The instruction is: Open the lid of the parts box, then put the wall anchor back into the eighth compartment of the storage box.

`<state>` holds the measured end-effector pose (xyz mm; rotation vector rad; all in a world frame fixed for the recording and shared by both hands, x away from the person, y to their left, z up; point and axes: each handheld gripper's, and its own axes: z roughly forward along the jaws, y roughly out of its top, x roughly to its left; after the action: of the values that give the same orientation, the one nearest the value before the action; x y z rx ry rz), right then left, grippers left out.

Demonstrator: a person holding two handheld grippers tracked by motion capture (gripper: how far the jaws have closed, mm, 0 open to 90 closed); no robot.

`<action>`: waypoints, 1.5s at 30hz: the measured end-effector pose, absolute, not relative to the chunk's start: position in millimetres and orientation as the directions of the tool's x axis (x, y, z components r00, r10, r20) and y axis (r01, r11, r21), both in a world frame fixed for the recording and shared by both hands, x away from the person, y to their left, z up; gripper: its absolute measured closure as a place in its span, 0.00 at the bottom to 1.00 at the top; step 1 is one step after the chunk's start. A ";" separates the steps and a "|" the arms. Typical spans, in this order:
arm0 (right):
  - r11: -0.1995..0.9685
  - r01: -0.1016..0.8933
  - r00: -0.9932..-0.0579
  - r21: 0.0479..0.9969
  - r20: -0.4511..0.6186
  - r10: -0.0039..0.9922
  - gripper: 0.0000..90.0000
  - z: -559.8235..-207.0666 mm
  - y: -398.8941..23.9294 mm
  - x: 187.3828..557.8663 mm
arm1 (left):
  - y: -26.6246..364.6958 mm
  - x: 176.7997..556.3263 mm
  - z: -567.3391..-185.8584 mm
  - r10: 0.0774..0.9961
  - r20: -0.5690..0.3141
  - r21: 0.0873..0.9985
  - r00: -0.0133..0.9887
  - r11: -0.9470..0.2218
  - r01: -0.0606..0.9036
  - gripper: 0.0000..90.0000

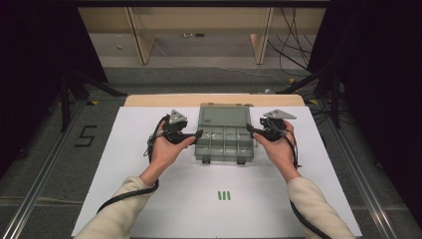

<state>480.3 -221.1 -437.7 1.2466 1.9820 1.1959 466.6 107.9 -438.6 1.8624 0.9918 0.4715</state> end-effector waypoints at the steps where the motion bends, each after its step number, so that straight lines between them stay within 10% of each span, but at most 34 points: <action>1: 0.185 0.442 -0.452 0.878 0.039 0.891 0.42 -436.4 -221.8 477.0 | 108.7 462.8 -438.2 0.794 -0.092 0.869 0.601 -0.230 0.437 0.29; 45: 0.139 0.407 -0.536 0.903 0.112 0.837 0.39 -437.9 -253.0 360.5 | 136.4 345.6 -449.9 0.746 -0.060 0.867 0.663 -0.290 0.405 0.28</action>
<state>360.5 -253.0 -437.9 1.1914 2.0019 1.3725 345.6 136.4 -449.9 1.9185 0.9024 0.4464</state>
